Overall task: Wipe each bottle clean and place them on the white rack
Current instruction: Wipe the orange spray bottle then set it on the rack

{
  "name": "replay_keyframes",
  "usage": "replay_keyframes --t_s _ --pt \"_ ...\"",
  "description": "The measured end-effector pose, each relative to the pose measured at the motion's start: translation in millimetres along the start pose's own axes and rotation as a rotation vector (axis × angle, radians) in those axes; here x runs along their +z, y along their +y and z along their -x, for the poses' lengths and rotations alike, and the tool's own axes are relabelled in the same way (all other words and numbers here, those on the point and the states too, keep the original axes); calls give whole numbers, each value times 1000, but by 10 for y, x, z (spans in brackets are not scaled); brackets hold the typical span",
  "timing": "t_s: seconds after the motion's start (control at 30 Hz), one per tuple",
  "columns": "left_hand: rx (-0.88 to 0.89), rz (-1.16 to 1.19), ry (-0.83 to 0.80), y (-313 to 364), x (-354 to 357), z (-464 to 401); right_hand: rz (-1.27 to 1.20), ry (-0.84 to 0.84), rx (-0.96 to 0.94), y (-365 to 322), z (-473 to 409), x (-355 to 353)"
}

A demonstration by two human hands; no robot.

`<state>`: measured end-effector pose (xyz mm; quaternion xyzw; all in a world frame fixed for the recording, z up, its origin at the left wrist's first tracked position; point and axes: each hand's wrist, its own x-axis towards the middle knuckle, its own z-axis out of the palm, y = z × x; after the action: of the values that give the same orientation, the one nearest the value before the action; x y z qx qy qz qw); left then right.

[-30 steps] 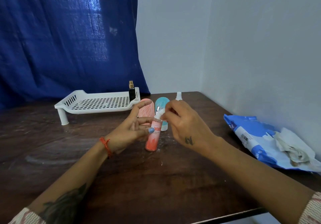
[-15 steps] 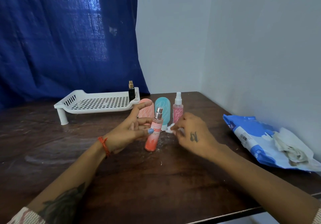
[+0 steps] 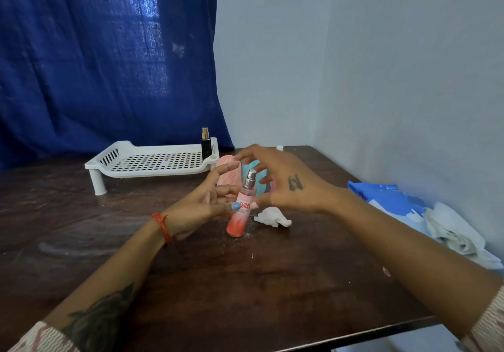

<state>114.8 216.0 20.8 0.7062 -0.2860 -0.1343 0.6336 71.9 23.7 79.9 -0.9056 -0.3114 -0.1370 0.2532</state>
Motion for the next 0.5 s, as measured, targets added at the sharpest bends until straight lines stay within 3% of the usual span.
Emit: replay_keyframes --t_s 0.2,0.37,0.5 --pt "-25 0 17 -13 -17 8 136 -151 -26 33 -196 94" --pt "12 -26 40 27 -22 22 105 -165 -9 4 -272 52" --pt "101 0 153 134 -85 64 100 -155 -8 -65 -387 -23"
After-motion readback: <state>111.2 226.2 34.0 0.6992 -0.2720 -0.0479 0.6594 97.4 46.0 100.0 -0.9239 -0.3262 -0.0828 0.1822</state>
